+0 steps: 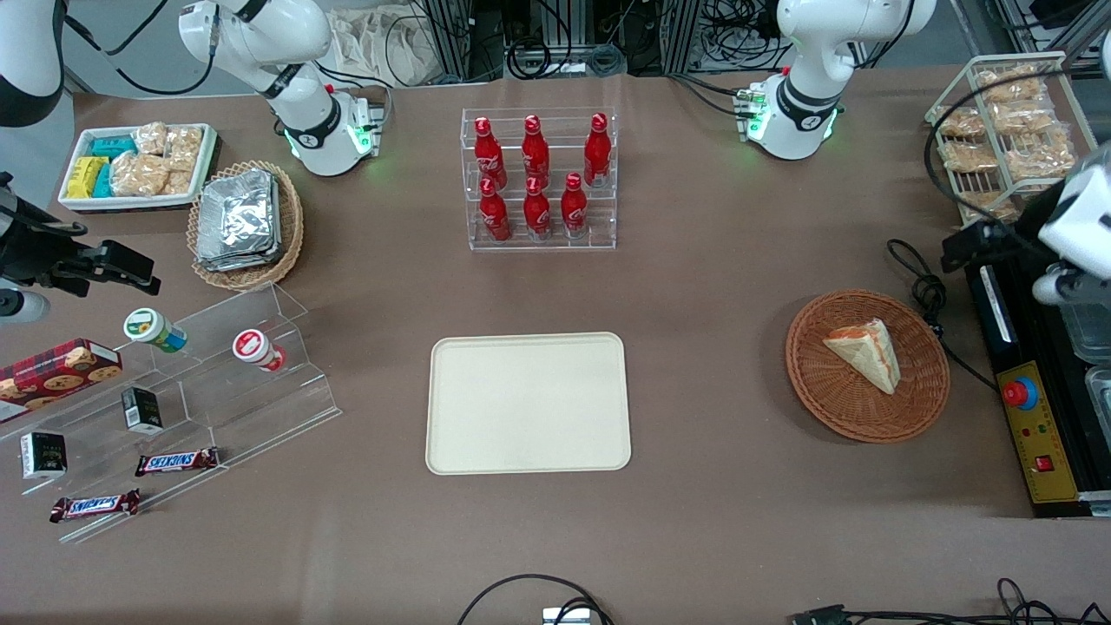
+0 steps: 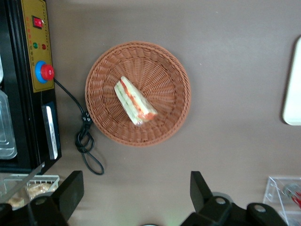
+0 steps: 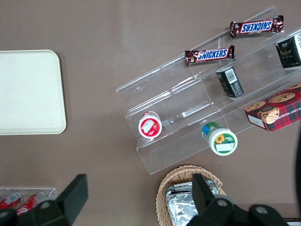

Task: Place sandwich from basket to tray
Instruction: 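Move the left gripper over the wicker basket and lower toward the sandwich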

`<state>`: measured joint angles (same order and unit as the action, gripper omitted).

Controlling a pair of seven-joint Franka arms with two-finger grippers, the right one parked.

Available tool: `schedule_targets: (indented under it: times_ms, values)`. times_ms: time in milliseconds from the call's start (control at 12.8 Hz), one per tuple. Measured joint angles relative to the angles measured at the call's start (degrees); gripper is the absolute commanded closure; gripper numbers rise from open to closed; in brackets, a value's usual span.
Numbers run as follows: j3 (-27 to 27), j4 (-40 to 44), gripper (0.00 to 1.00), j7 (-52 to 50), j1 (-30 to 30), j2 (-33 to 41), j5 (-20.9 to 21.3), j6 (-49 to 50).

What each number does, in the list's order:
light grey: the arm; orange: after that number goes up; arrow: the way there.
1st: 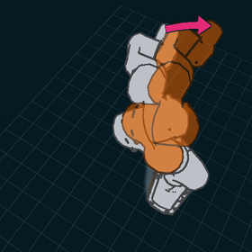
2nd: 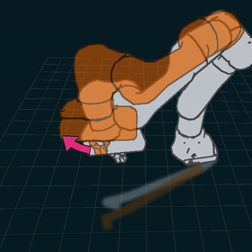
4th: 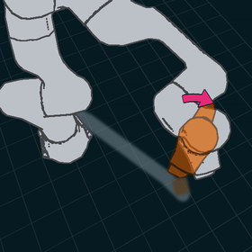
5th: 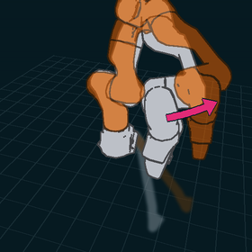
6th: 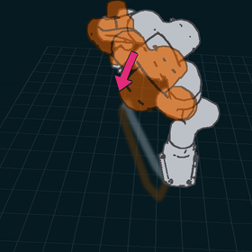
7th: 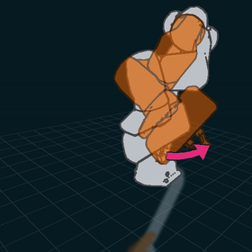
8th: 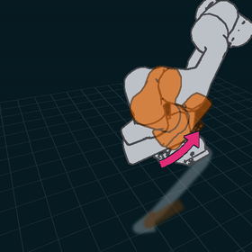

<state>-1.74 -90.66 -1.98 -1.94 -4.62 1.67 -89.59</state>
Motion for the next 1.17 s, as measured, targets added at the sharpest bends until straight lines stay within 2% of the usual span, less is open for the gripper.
schedule_targets:
  times_ms: [468, 936, 1170]
  values:
    - [-0.71, -15.40, 0.00, -13.10, 0.03, -0.65, 0.91, -18.42]
    - [-2.65, -32.33, 0.00, -23.03, 0.03, 1.44, 0.92, -36.67]
    - [-2.77, -37.81, 0.00, -25.94, 0.04, 1.32, 0.92, -43.86]
